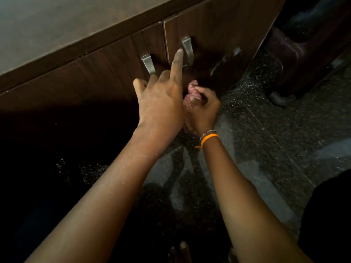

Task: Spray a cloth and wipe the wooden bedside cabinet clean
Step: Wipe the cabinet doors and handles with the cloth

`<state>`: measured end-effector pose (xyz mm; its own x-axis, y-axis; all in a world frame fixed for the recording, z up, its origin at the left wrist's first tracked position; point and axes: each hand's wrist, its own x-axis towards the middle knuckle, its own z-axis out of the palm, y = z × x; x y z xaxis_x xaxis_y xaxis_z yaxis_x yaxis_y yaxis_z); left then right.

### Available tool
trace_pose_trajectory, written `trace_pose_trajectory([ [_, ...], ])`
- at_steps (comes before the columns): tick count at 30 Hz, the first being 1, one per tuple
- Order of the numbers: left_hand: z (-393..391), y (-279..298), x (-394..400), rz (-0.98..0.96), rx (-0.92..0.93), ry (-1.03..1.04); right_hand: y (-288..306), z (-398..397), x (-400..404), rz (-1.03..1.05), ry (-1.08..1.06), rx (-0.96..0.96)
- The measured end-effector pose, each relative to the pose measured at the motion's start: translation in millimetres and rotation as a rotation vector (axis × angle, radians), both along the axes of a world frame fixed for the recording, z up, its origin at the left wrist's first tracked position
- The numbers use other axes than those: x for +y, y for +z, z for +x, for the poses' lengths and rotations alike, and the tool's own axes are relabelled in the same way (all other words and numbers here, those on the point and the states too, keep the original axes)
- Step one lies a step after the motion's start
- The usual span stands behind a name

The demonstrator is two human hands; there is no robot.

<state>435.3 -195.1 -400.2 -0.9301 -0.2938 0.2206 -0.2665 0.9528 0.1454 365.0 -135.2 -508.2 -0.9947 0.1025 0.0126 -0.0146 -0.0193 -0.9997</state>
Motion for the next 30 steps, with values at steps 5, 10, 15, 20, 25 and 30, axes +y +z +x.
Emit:
trace_pose_trajectory([
  [5,1.2,-4.3,1.3,-0.071,-0.019,-0.023,14.5,-7.7,-6.7,-0.299,-0.183,-0.213],
  [10,-3.5,-13.8,-3.5,-0.065,-0.062,-0.062,26.8,6.6,-21.5,-0.032,-0.13,0.175],
  [15,-5.5,-19.3,-2.9,-0.099,-0.085,-0.059,-10.0,-1.9,-31.9,0.138,-0.166,0.089],
  [20,-4.5,-11.6,3.1,-0.127,-0.083,-0.055,-61.6,-25.4,-37.7,0.094,-0.136,-0.27],
  [25,-4.4,-3.0,13.7,-0.091,-0.164,-0.068,-108.3,-45.1,-22.0,0.261,0.26,-0.624],
  [30,-14.7,-5.7,16.4,-0.138,-0.214,-0.069,-76.7,-49.6,4.9,0.104,0.108,-0.471],
])
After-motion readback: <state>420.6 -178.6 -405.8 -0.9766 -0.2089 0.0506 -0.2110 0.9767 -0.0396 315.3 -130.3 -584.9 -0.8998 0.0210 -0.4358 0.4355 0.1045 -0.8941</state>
